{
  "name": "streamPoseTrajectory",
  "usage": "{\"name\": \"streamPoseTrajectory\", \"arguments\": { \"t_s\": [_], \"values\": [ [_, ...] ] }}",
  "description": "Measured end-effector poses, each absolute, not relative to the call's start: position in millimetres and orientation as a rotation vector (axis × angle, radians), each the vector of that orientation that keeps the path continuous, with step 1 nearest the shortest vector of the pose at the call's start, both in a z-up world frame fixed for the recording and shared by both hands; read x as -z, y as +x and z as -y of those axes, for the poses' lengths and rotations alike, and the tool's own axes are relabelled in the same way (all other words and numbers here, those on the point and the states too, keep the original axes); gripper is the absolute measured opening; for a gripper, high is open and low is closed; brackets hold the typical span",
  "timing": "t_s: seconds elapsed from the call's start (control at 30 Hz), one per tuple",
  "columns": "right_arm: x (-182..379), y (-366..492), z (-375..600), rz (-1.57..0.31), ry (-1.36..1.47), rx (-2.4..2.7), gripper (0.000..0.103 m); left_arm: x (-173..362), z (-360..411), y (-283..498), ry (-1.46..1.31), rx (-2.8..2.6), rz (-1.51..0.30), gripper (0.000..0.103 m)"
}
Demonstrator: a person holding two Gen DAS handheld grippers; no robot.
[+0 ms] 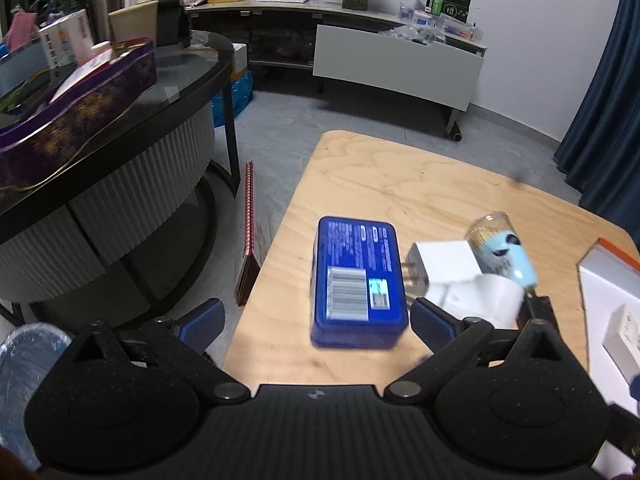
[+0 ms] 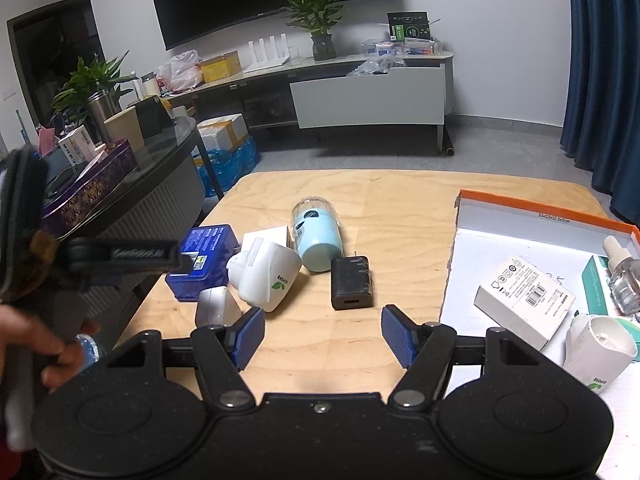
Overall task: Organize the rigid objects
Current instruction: 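Lower the left tool onto the blue barcode-labelled tin and grasp it, then grasp the white plug-in diffuser with the right tool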
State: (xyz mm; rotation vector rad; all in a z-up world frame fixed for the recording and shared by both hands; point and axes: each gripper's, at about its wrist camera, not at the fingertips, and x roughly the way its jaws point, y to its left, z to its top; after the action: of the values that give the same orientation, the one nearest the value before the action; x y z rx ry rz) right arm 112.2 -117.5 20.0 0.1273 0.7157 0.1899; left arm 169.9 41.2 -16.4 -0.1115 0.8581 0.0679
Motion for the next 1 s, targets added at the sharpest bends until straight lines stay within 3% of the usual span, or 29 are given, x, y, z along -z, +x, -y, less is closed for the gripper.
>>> {"name": "streamPoseTrajectory", "arguments": {
  "t_s": [0.4, 0.5, 0.63, 1.0],
  "values": [
    [-15.7, 115.7, 116.3, -0.725, 0.122, -0.211, 0.078, 42.0, -39.5, 208.0, -0.103, -0.047, -0.892, 0.101],
    [-15.9, 115.7, 116.3, -0.725, 0.121, -0.215, 0.078, 45.1, -42.6, 209.8, -0.112, -0.024, -0.893, 0.095],
    [-16.3, 117.6, 113.3, -0.724, 0.116, -0.224, 0.078, 44.8, -33.5, 205.3, -0.002, 0.016, -0.855, 0.063],
    [-10.4, 132.7, 92.3, -0.761, 0.139, -0.301, 0.078, 34.1, -47.9, 166.9, -0.107, 0.159, -0.829, 0.062]
  ]
}}
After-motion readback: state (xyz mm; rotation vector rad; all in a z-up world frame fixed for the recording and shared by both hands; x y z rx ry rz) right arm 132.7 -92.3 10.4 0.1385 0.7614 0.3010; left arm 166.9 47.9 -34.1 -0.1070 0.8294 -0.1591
